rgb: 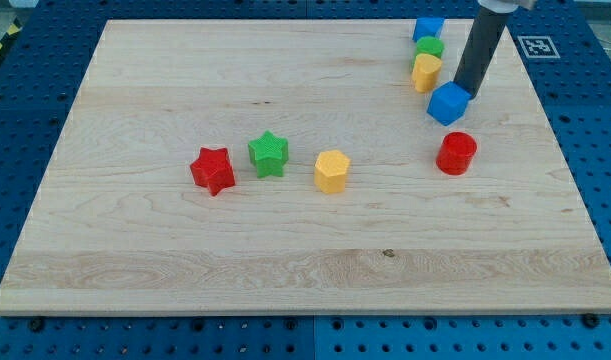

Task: Move the blue cube below the yellow heart

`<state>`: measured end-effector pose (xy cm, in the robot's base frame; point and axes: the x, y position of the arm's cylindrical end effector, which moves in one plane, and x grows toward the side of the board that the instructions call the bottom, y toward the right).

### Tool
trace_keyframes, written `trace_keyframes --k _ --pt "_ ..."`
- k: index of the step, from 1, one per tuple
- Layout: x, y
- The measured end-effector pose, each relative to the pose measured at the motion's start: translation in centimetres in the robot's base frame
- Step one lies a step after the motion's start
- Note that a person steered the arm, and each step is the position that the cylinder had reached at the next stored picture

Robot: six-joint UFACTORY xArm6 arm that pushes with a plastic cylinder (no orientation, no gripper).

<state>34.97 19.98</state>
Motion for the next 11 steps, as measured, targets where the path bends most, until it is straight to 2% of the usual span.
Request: trace_keyframes --k 1,5,10,11 --pt "0.0 0.0" --pt "1.7 5.9" --pt "3.6 3.2" --pt "5.6 2.6"
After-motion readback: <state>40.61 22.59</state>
